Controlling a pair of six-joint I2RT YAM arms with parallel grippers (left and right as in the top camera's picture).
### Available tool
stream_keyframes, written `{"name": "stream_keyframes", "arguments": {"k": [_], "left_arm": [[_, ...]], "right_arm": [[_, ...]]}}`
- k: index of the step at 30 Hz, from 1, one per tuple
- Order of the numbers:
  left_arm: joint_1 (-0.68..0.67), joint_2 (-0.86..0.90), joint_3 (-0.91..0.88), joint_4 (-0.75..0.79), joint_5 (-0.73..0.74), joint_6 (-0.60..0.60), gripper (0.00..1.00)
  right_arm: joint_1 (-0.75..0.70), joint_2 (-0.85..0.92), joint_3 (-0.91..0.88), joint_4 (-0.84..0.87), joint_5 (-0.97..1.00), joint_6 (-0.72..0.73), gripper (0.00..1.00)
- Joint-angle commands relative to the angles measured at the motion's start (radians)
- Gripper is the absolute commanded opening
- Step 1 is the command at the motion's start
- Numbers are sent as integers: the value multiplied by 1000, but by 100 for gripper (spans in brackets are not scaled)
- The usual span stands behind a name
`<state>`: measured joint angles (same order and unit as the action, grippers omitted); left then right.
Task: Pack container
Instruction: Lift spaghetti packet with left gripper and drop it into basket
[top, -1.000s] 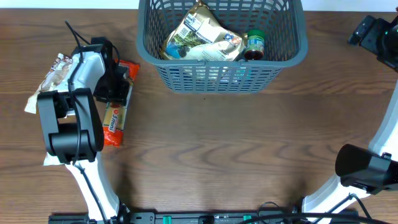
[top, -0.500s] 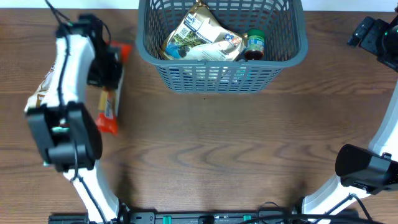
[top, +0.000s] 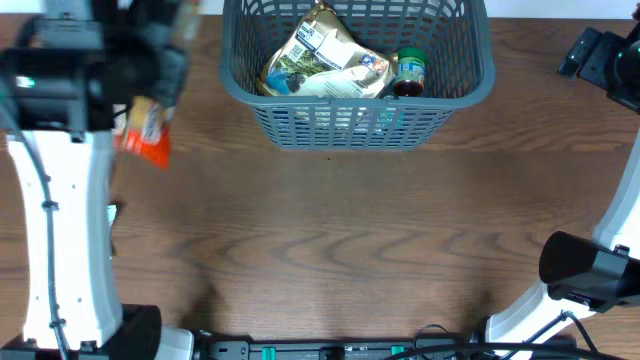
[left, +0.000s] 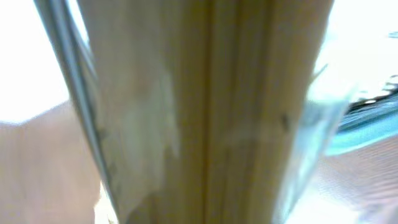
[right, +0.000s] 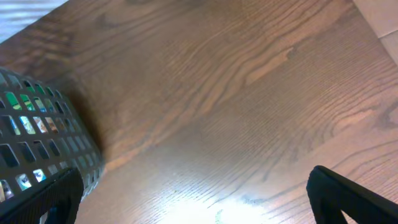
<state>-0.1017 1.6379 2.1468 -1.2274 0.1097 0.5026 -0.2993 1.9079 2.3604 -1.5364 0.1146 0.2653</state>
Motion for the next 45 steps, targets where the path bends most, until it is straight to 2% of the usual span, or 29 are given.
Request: {"name": "stream_keyframes", "arguments": {"k": [1,3,4,7,12,17,24,27,30,38,41,45], "left_arm": [[-129,-34,38,96,35,435,6],[-206,-29,37,188,36,663,6],[-228,-25,37,232,37,702,6],[-285,5,37,380,37,789,6],[-316,97,37,546,48,814,6],[-319,221,37,630,145,813,6],[-360,379,37,642,152,775,6],[-367,416,37,645,151,732,6],[-365,445,37,629,151,631,6],[-365,519,37,517,151,523,5],[-366,540,34,462,151,523,8],[-367,543,34,421,152,513,26]], "right_arm": [[6,-11,-5,-6,9,-20,99],[6,-11,-5,-14,9,-20,99],[6,-11,-5,-17,9,-20,99],[6,-11,-5,-27,9,-19,99],[6,-11,-5,-39,8,-19,99],[6,-11,-5,-56,8,-15,99],[6,-11,-5,-74,8,-16,99],[6,-11,-5,-75,8,-16,99],[6,-11,-5,-77,8,-16,99],[6,-12,-5,-95,8,-16,99],[6,-11,-5,-97,8,-21,99],[6,-11,-5,-97,8,-25,99]]}}
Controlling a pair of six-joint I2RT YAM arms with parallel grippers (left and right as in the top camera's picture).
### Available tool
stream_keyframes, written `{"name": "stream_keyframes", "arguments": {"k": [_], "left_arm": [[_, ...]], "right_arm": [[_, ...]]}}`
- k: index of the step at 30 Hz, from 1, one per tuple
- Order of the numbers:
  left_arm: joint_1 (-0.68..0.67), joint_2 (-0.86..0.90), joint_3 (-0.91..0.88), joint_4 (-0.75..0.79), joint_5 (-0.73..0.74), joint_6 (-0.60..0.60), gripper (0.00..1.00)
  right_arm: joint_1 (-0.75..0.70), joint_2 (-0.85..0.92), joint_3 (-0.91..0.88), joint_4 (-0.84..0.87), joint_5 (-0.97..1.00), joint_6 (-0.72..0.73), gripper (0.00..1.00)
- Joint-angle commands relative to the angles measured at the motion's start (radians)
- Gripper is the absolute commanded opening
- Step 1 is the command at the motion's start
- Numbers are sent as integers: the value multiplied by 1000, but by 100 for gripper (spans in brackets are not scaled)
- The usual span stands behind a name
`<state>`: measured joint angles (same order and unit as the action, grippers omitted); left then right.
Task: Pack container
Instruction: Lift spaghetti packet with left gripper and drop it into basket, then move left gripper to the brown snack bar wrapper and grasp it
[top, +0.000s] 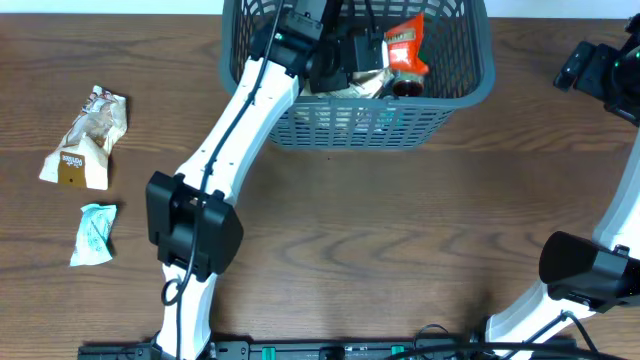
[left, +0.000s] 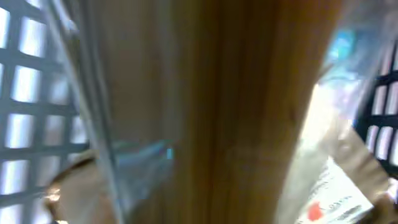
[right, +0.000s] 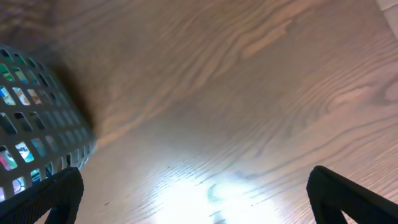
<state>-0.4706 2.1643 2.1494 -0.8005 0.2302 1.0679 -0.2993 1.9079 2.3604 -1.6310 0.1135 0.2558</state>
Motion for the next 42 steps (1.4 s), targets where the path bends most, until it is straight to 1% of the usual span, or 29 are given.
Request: {"name": "stream_keyframes", "arguments": {"k": [1,2,3,4,6,7,8,11,15,19,24,27,30,34,35,38,42], "left_arm": [[2,16,31,-8,31,-58,33],[2,16,32,-7,31,-70,45],[2,16,32,-6,31,-88,60],[0,16,32,-6,31,-99,67],[0,16,32,-7,31,-106,76],[-1,16,32,-8,31,-106,84],[-2,13,32,-10,31,-106,98],[-4,-3,32,-10,31,-125,98],[-2,-56,42,-11,-7,-221,98],[-2,-147,55,-16,-89,-232,98],[19,-295,61,-42,-204,-368,98],[59,-386,61,-101,-224,-417,98],[123,-470,61,-147,-225,-485,98],[273,-551,61,-163,-245,-673,98],[307,-559,61,-180,-247,-686,98],[445,-564,61,-296,-246,-679,98],[610,-504,60,-458,-241,-570,98]], "right_arm": [[6,-11,-5,0,10,-15,99],[6,-11,-5,1,10,-18,99],[6,-11,-5,3,10,-18,99],[6,-11,-5,4,10,-19,99],[6,-12,-5,4,10,-28,99],[6,-12,-5,4,10,-30,99],[6,-11,-5,4,10,-33,99],[6,-12,-5,3,10,-37,99],[6,-12,-5,0,10,-37,99],[6,-11,-5,2,10,-48,99],[6,-12,-5,0,10,-48,99],[6,-12,-5,0,10,-48,99],[6,-12,-5,3,10,-48,99],[6,-11,-5,4,10,-48,99],[6,-12,-5,4,10,-48,99],[6,-12,-5,5,9,-48,99],[6,-12,-5,6,10,-48,99]]}}
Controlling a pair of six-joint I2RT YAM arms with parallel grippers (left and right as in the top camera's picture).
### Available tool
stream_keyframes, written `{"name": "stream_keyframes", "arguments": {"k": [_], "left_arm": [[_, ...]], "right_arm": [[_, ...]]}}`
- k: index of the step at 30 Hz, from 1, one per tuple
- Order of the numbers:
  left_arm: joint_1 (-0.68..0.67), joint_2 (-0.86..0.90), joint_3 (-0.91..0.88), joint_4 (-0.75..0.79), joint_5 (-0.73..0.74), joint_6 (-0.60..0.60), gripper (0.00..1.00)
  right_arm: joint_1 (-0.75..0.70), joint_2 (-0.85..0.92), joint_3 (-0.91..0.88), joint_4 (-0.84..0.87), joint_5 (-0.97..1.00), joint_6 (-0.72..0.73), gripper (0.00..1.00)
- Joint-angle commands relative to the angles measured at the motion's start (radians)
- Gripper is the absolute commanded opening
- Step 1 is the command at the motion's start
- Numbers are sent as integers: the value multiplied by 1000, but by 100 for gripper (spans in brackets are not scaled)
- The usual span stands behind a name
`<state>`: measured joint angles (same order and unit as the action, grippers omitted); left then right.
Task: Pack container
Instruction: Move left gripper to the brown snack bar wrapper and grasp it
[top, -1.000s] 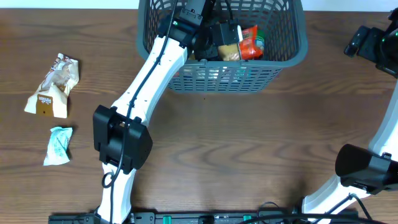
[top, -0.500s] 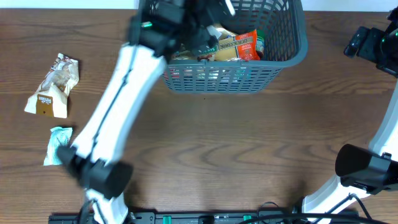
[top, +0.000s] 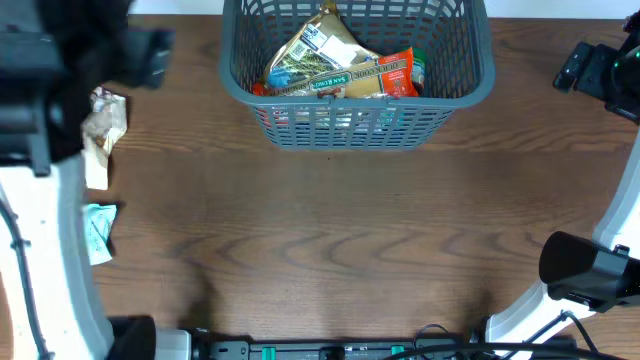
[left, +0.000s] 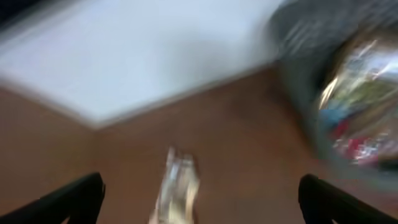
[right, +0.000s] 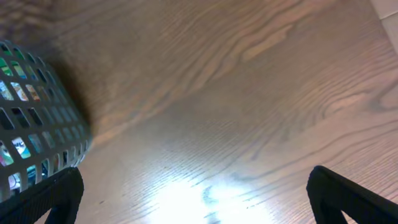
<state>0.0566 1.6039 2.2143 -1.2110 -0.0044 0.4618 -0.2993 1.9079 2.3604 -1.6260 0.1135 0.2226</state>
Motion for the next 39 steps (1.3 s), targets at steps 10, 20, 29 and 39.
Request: {"name": "stream_keyframes", "arguments": {"k": [10,20,29,39], "left_arm": [[329,333,-5,-87,-7,139,98],[367,602,-6,-85,-7,242,98],[375,770,-6,-31,-8,264,99],[403,865,-10,54,-7,299,98]], "right_arm": [[6,-12,-5,41,10,-14,99],[5,-12,-5,99,23,-14,99],[5,-12,-5,97,74,-16,99],[5,-12,-5,93,74,-15,99]]}}
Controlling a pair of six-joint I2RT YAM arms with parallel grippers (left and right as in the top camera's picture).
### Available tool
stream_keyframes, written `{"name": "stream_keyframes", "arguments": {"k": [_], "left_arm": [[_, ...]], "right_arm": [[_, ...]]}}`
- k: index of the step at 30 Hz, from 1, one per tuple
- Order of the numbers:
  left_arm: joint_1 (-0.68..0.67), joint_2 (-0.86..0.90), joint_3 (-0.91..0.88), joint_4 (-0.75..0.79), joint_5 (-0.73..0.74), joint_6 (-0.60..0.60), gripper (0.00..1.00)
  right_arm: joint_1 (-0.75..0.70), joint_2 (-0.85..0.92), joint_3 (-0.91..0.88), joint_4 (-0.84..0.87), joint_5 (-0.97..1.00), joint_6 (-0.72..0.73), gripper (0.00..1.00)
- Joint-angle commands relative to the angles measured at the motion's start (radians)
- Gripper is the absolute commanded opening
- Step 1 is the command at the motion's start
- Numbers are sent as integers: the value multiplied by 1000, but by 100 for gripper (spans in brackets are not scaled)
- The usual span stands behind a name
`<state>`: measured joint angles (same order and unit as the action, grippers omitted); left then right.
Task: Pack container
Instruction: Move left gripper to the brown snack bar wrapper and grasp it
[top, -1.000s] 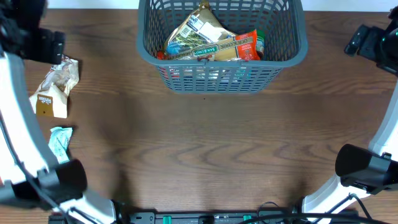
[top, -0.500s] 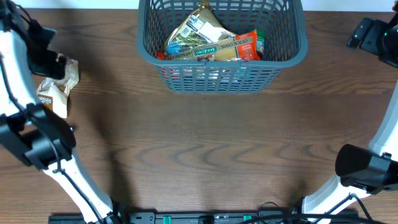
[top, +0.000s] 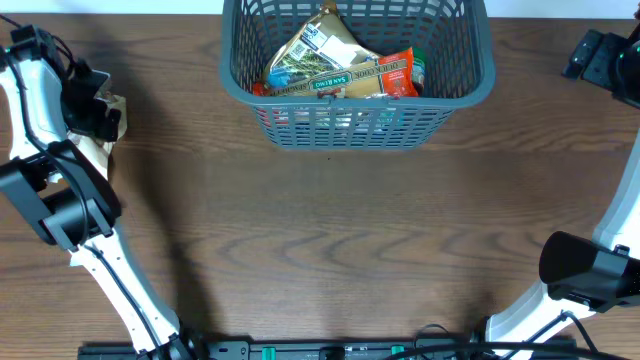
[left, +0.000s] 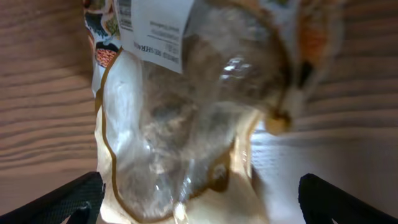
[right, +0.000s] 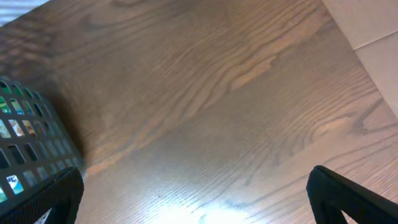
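The grey basket (top: 352, 126) stands at the table's far middle. In it lie a large printed pouch (top: 318, 48) and an orange packet (top: 392, 72). A clear snack bag (left: 186, 124) with a tan border and a white label lies on the table at the far left (top: 108, 118). My left gripper (top: 88, 112) hangs low over the bag, open, with its fingers (left: 65, 200) standing either side of the bag's lower end. My right gripper (top: 600, 55) is open at the far right, with only bare wood under it.
The basket's corner (right: 28, 152) shows at the left of the right wrist view. The table's far edge and pale floor (right: 373, 37) lie beyond it. My left arm's lower links (top: 70, 205) stretch along the table's left side.
My left gripper was high above the left end of the table, with the snack bag small below it. Now it is low over that bag, still open. The right arm has hardly moved.
First my left gripper held an orange packet above the table's left side. Then it was inside the basket with that packet. After that the packet lay in the basket and the gripper was open at the left. Now it straddles the snack bag.
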<state>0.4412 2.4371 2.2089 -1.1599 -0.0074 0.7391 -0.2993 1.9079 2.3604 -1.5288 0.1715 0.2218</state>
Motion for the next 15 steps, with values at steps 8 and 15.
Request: {"name": "stream_keyframes", "arguments": {"k": [8,15], "left_arm": [[49,72,-15,30,0,27,98],[59,91,-15,24,83,27,92]], "right_arm": [[5,-12,-5,-8,16,-14,99],[6,-12,-5,-9,15,-13,99]]}}
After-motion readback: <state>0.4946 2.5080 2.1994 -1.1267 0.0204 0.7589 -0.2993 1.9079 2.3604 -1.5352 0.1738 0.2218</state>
